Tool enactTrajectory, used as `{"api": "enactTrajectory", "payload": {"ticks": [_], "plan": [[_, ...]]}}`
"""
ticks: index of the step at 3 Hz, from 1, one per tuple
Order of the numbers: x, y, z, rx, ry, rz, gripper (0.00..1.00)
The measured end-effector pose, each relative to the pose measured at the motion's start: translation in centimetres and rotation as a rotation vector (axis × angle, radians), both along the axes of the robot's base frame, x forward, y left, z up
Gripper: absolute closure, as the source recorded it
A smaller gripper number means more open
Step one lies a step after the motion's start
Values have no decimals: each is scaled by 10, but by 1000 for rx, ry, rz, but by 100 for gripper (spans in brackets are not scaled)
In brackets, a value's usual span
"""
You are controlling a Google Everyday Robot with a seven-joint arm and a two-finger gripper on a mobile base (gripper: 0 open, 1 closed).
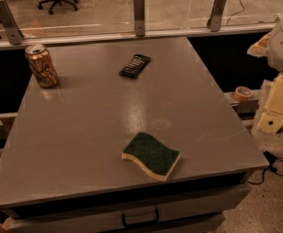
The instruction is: Knock orange can over
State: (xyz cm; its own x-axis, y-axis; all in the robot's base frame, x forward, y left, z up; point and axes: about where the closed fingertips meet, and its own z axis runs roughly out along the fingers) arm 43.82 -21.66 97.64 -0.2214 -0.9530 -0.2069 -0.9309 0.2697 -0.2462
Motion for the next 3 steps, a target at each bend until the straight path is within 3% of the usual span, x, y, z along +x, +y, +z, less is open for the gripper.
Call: {"api": "enactTrajectory", "payload": {"ticks": [1, 2, 3], "plan": [[0, 0, 0, 0, 0, 0, 0], [9, 23, 1, 30, -15, 53, 0], [32, 90, 5, 87, -55, 190, 0]]}}
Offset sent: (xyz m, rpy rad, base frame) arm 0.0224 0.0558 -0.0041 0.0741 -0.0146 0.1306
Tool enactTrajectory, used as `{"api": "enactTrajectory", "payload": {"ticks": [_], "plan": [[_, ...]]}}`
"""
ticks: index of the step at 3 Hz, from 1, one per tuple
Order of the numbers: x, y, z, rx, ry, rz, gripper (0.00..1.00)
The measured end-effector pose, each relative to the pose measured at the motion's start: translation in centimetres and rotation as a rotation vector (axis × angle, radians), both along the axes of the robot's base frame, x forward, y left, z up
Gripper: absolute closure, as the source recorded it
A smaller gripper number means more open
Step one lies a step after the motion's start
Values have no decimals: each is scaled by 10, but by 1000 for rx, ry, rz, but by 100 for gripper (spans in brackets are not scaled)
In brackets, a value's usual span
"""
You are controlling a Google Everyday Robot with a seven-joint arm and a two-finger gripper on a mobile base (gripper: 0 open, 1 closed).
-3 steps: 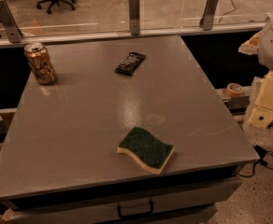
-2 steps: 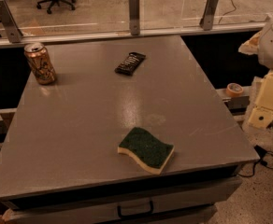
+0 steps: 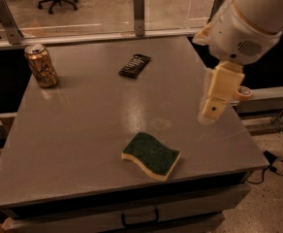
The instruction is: Knock orange can over
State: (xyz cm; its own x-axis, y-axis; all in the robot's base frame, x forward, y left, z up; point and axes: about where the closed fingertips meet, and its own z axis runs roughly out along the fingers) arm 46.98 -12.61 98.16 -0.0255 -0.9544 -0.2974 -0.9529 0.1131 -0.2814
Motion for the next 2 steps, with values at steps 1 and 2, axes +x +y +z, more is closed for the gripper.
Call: {"api": "enactTrajectory", "payload": {"ticks": [1, 2], "plan": [[12, 102, 19, 75, -80, 195, 0], [12, 103, 19, 75, -80, 195, 0]]}}
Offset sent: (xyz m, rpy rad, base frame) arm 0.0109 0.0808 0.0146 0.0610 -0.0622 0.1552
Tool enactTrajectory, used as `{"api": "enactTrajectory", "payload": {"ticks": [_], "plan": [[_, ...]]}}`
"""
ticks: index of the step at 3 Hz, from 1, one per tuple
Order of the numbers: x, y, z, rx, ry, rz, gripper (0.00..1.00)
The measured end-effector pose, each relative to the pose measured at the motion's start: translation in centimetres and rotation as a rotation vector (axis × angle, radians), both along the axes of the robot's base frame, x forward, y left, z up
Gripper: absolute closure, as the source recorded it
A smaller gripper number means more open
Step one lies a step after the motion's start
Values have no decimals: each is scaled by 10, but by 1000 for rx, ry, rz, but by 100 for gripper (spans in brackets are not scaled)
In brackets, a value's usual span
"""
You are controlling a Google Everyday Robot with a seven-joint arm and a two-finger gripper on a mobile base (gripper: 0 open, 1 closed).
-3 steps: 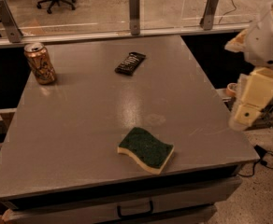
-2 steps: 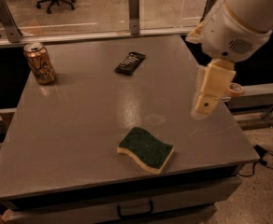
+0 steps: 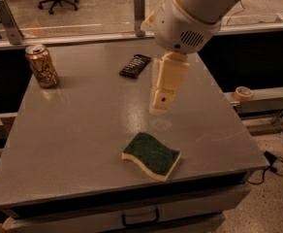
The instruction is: Knock orange can over
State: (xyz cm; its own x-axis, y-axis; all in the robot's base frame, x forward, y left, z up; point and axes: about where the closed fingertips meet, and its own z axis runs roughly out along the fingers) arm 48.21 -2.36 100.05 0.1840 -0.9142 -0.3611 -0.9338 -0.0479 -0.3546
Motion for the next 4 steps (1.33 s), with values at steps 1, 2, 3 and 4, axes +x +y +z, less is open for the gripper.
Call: {"api": "enactTrajectory", "payload": {"ticks": [1, 2, 3, 4], "plan": [[30, 35, -8, 97, 8, 26, 0], [81, 106, -17, 257, 22, 96, 0], [128, 176, -26, 415, 49, 147, 0], [159, 234, -38, 551, 99, 157, 0]]}}
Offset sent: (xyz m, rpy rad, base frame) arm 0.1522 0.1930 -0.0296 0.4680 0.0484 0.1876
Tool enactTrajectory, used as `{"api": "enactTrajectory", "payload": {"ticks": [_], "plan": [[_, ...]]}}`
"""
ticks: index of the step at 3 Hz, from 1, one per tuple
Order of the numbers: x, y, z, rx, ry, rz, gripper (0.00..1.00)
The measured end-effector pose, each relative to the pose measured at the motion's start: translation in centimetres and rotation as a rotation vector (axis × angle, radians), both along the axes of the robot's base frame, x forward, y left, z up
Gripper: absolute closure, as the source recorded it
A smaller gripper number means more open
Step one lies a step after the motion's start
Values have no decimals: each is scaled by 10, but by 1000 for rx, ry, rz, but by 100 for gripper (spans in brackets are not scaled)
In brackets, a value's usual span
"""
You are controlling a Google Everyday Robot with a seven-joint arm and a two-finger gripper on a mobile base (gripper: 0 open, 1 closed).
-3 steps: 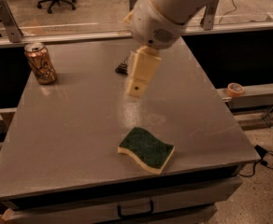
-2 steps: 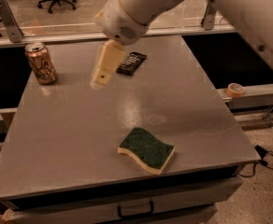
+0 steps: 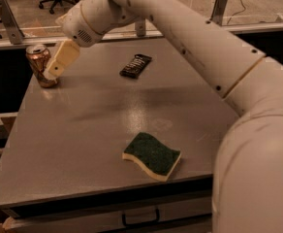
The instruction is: Knock orange can over
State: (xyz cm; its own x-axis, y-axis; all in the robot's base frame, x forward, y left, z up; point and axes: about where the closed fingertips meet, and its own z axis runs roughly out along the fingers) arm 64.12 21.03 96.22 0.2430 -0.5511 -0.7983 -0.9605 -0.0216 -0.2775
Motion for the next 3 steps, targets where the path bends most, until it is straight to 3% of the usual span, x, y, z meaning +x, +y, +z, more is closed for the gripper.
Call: {"api": "enactTrajectory", "payload": {"ticks": [1, 3], "plan": [[23, 38, -17, 82, 75, -48, 0], [50, 74, -53, 164, 254, -164, 0]]}}
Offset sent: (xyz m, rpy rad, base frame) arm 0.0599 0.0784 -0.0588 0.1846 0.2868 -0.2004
